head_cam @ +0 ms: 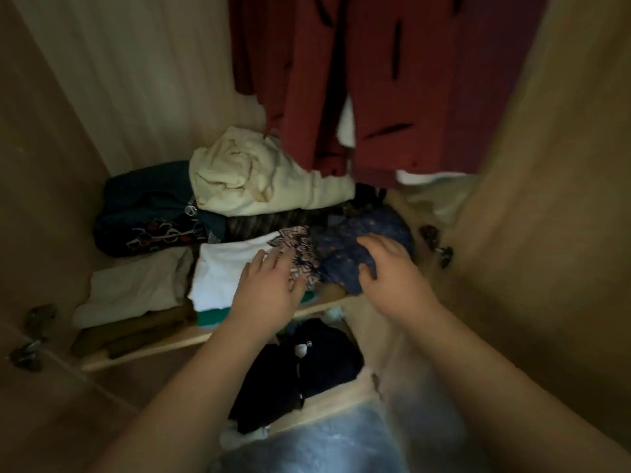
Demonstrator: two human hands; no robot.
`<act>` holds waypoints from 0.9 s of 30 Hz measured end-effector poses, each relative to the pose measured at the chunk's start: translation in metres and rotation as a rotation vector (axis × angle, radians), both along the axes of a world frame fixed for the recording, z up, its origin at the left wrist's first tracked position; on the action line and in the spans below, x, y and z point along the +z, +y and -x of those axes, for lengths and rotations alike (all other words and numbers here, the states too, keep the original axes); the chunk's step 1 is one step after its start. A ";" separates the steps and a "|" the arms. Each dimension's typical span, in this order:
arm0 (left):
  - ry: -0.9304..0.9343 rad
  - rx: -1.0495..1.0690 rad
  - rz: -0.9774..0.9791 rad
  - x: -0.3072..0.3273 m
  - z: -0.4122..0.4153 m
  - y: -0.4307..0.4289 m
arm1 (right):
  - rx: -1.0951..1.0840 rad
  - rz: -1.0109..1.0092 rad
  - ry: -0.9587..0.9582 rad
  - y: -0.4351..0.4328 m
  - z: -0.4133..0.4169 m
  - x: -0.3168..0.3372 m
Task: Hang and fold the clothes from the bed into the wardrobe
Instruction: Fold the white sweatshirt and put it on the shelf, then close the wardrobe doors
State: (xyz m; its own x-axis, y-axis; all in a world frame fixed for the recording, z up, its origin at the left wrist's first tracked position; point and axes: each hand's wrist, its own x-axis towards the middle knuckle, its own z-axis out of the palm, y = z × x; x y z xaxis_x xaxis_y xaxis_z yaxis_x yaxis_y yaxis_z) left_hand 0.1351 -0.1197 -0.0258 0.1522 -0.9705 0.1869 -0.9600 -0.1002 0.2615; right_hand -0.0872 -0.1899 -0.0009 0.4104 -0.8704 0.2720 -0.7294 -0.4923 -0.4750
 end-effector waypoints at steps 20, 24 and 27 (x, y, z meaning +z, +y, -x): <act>0.137 -0.390 -0.107 0.005 0.380 0.121 | -0.434 -0.159 -0.464 0.213 0.377 -0.006; 0.150 -0.331 -0.080 0.018 0.385 0.122 | -0.223 -0.287 -0.553 0.178 0.371 0.005; 0.137 -0.290 -0.095 0.016 0.367 0.130 | -0.238 -0.259 -0.621 0.174 0.352 -0.013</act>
State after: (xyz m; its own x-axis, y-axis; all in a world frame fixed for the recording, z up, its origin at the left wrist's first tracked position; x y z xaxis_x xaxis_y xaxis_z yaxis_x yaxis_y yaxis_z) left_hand -0.2324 0.0104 -0.0096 -0.1156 -0.9892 0.0902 -0.9088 0.1420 0.3924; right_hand -0.4395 -0.0163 -0.0135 0.0376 -0.9854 0.1662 -0.3600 -0.1685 -0.9176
